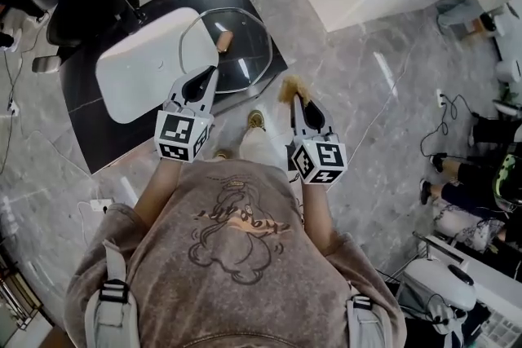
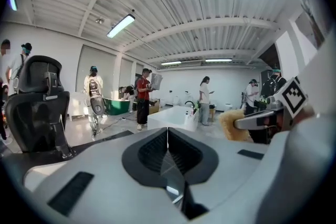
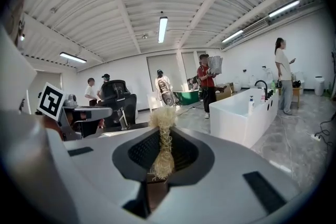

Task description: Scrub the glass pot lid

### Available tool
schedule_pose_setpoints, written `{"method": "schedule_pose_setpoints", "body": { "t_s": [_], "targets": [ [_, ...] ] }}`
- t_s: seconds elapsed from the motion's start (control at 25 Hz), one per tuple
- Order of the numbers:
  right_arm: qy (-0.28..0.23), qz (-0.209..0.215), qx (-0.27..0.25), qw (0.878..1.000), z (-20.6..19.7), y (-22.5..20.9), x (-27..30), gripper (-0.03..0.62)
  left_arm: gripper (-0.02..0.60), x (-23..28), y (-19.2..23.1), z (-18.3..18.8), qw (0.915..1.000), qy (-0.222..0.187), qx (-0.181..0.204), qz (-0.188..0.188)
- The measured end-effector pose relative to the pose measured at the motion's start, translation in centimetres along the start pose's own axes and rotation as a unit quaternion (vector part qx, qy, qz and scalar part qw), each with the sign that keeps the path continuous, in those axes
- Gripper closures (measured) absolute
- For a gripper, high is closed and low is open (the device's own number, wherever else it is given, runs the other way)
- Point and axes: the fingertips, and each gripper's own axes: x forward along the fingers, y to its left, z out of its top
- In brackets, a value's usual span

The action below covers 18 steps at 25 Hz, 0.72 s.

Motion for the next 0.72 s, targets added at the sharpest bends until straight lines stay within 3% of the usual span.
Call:
{"method": "schedule_pose_setpoints", "body": {
  "t_s": [0.12,0.24,0.4,0.6,0.72],
  "targets": [
    [0.006,0.023,-0.006,1.0,0.9,-1.5,2.7,0.542,0.565,1.7,1.0,0.9,0.9996,-0.007,-0.014,0.022],
    [0.009,0.052,-0.01,0.999,2.0,-2.8,5.4,0.542,0.565,3.7,2.0,1.2,0.9985,0.012,-0.037,0.038],
    [0.02,0.092,-0.017,0.995,3.1,-3.9,8.8,0.542,0.565,5.8,3.1,1.6,0.9964,0.03,-0.032,0.073],
    [0.035,0.155,-0.035,0.987,4.1,-4.0,11.9,0.542,0.565,6.1,4.3,2.1,0.9888,0.011,-0.067,0.133],
    [0.041,0.172,-0.042,0.983,4.5,-4.2,13.3,0.542,0.565,6.5,4.9,2.6,0.9852,0.004,-0.057,0.162]
  ]
}}
